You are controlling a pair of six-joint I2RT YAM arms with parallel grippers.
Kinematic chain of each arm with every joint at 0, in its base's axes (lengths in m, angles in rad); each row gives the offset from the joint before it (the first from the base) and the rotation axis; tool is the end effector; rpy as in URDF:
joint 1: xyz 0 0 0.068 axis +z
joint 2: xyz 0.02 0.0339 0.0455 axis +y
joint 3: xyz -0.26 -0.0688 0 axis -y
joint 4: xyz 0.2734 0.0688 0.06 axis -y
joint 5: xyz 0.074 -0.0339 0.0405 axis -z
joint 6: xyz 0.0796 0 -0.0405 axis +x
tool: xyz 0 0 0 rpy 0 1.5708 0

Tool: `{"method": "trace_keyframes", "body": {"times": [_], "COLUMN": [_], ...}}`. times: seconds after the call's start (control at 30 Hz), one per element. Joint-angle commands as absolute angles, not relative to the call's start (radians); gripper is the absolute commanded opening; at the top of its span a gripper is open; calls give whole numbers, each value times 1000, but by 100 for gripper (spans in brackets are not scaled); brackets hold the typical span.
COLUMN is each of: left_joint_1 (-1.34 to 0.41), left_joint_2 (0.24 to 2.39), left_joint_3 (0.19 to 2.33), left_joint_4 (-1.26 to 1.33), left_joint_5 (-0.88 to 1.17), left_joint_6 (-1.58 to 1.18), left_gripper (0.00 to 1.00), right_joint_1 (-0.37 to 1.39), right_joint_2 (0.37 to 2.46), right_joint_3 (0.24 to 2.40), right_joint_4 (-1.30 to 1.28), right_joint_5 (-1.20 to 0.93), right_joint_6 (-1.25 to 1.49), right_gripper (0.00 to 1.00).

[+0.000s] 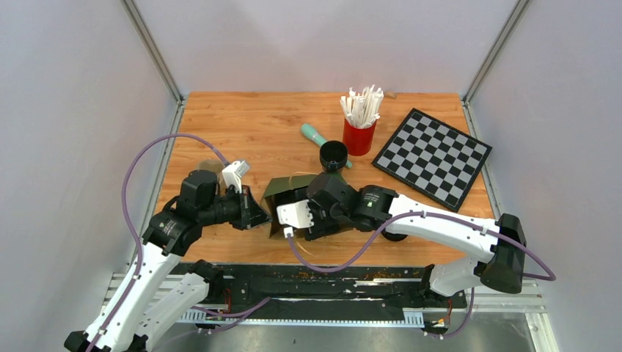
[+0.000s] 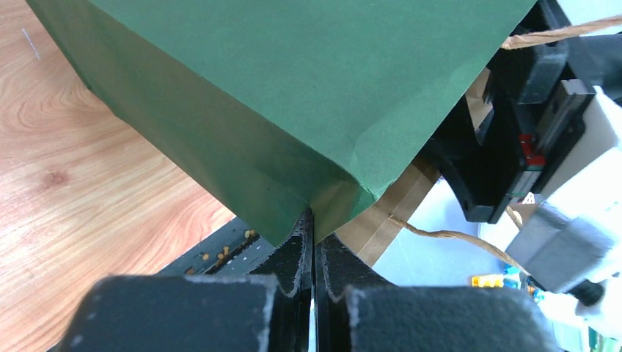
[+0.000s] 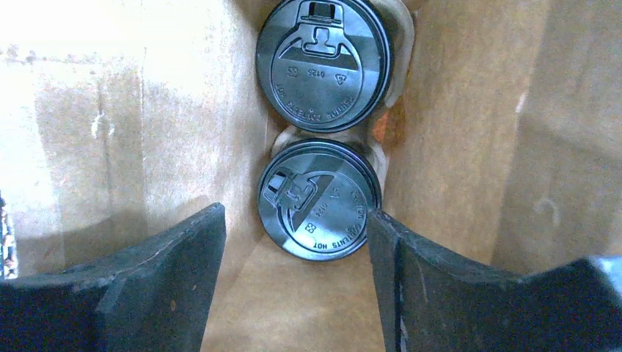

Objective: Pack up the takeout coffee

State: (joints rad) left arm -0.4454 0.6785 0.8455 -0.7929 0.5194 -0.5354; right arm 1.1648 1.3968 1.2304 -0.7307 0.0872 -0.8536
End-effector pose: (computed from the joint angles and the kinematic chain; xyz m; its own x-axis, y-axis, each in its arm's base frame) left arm 0.1573 -0.1189 0.2975 -0.8307 -0.0942 -0.5487 0.3642 0.6535 -0.6636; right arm 0.1447 0.3190 0.2637 0.4707 -0.8061 -0.3588 -0.8201 -0.2497 -0.5149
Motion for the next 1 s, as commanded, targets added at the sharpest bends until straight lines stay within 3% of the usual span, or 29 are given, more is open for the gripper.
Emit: {"method": "trace_keyframes", "body": {"times": [0.0, 0.97], "left_joint_1": [-448, -448], "left_joint_2": [677, 666], "left_joint_3": [892, 937], "left_joint_4": [-789, -786], "left_joint_5": [521, 510], "left_joint_6": [-564, -841], "left_gripper": [0, 0], "right_joint_1": [1175, 1136], "right_joint_2": [1359, 1278], "right_joint_3": [1310, 1472], "right_joint_4": [-786, -756], "right_joint_5": [39, 16], "right_joint_6": [-823, -608], "right_gripper": [68, 52]}}
